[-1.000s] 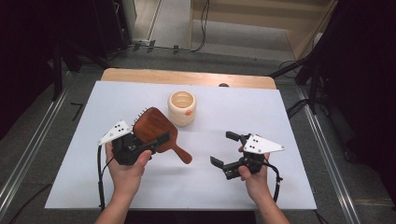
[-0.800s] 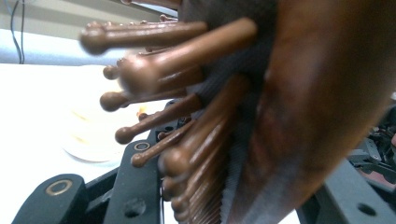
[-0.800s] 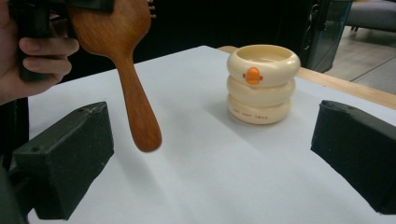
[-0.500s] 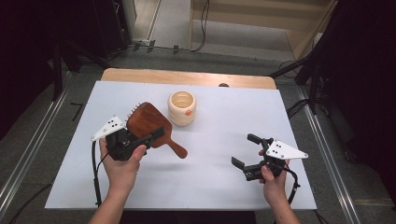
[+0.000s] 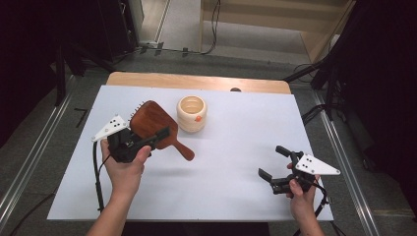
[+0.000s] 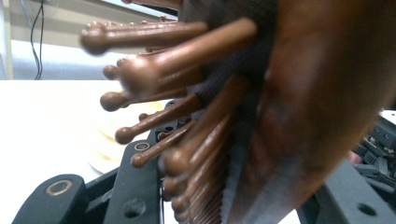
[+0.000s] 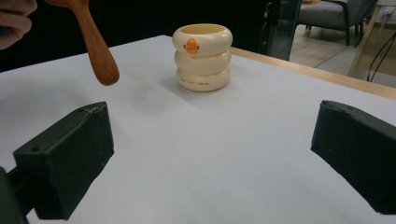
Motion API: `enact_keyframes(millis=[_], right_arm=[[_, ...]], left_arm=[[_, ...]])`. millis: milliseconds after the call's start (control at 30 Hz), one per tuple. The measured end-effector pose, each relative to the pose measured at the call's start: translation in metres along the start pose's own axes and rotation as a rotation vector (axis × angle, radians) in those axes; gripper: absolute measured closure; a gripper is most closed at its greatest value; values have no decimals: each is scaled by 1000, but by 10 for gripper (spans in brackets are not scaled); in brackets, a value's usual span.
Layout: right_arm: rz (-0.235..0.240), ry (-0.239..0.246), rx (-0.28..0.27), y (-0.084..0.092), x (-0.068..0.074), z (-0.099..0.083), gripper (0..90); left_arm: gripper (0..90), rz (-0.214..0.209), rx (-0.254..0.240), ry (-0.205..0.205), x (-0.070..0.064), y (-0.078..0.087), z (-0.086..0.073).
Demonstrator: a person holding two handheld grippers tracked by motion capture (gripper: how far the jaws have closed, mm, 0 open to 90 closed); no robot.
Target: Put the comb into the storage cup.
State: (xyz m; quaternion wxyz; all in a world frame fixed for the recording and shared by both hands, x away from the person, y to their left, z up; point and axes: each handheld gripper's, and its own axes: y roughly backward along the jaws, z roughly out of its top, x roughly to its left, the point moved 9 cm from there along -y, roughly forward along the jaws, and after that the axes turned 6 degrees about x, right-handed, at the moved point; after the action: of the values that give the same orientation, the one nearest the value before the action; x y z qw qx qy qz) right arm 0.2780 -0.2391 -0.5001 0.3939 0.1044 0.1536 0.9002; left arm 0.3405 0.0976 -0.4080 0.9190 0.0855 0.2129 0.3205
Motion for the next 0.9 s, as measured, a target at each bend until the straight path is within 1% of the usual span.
enact_keyframes(millis=[133,200,333,367,467,500,533,633,733,833,900], right_arm=[[-16,-9,0,7,-6,-6,0],[-28,-21,-6,11,-9,-9,0],[-38,-21,-5,17,-13,-12,0],[-48,-26,-4,20,-16,-15,0],[-52,-36,-3,23,-18,-19,0],[-62,-45,-1,26,-21,-23,0],[-62,-44,0,27,-22,-25,0],[-69,-50,2,30,-25,-29,0],[-68,-75,-13,34,-29,-32,0],[-85,-91,-16,39,-35,-38,0],[-88,-91,-15,40,-37,-39,0]], left_arm=[[580,7,-8,-5,2,0,6],[580,8,-11,0,4,-1,8],[580,9,-15,11,7,-4,13],[580,13,-13,7,9,-4,14],[580,14,-13,0,10,-6,17],[580,20,-12,-4,11,-6,19],[579,23,-13,-5,11,-6,20],[578,11,-23,12,13,-6,25],[578,18,-29,11,16,-8,28],[577,20,-37,17,19,-9,32],[577,25,-35,12,19,-11,34]])
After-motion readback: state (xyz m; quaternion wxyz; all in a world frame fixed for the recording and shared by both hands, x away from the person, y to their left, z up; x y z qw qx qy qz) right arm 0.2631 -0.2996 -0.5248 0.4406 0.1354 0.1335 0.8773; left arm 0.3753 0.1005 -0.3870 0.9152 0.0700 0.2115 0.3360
